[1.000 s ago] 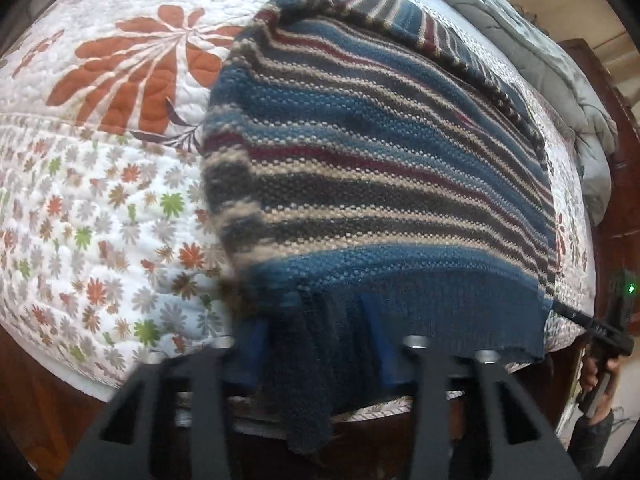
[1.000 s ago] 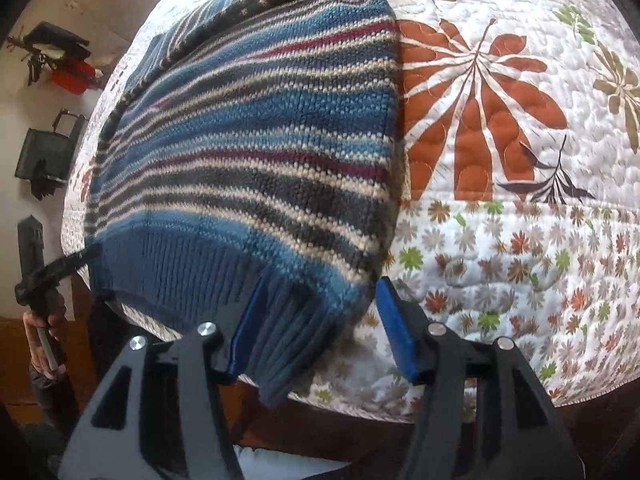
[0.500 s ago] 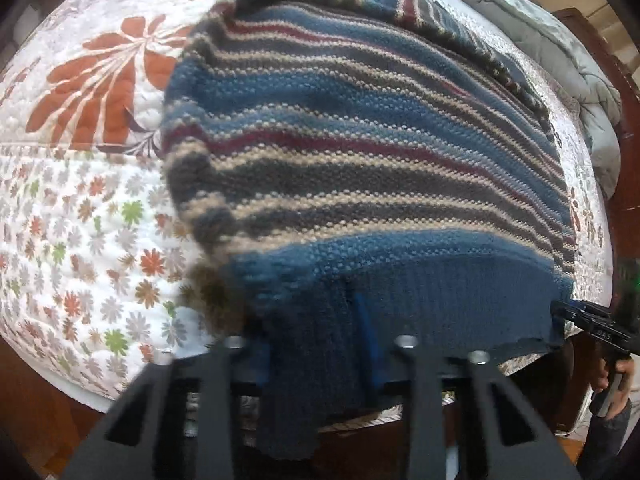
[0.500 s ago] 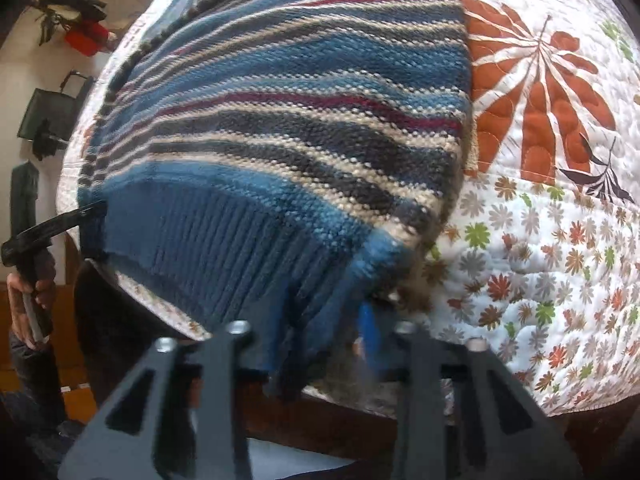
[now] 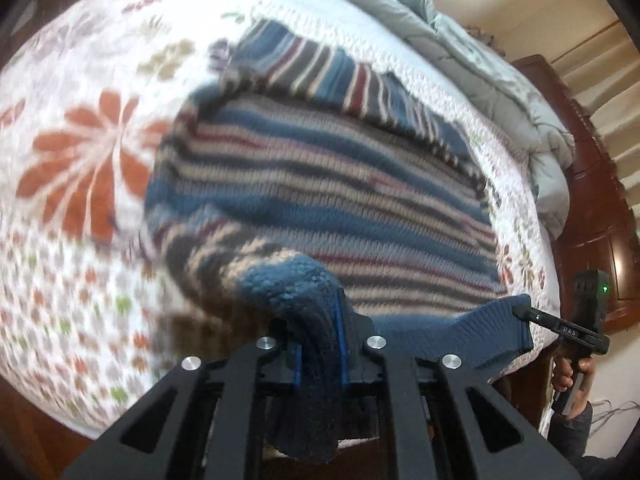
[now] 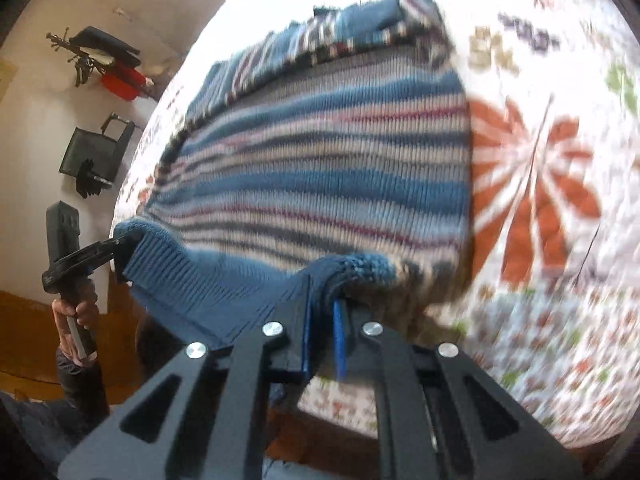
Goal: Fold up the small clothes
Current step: 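Lay the hem over the folded body and open both tools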
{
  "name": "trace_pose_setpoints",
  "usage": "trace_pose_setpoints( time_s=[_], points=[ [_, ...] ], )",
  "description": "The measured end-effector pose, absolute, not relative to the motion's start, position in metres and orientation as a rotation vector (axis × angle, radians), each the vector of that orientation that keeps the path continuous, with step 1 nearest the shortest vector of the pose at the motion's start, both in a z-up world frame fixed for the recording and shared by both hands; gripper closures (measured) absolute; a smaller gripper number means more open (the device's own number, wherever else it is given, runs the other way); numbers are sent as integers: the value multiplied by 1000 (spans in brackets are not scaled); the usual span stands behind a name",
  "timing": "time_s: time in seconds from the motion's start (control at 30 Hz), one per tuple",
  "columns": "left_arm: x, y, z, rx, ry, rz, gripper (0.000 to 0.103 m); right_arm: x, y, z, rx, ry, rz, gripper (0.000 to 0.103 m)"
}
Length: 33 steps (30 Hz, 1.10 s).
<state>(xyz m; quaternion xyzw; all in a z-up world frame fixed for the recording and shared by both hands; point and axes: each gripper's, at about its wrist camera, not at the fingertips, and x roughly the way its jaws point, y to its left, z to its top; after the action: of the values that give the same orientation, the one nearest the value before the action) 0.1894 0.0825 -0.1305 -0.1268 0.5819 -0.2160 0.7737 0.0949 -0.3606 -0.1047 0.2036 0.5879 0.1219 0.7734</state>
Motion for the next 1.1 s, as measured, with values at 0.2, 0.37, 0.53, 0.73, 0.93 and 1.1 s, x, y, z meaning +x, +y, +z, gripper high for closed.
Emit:
trace_pose_setpoints(
  time_s=[0.2, 0.37, 0.53, 0.73, 0.93, 1.1],
  points=[
    [248, 79, -136, -313, 1247, -433, 87, 149, -386, -100, 462, 1231, 183, 94],
    [289, 70, -159, -317, 1290, -382, 74, 191, -404, -131, 534, 1279, 129, 83],
    [297, 93, -128, -295, 1172, -325, 41, 195, -416, -136, 586, 1292, 178, 77],
    [302, 100, -115, -174, 1139, -265, 41, 194, -451, -115, 607, 1229, 81, 36],
    [304, 60, -118, -5, 1123, -305, 40, 204, -426, -97, 401, 1247, 117, 37],
    [314, 28, -129, 102, 1147, -375, 35, 229, -387, -104, 252, 1266, 215, 37]
  ],
)
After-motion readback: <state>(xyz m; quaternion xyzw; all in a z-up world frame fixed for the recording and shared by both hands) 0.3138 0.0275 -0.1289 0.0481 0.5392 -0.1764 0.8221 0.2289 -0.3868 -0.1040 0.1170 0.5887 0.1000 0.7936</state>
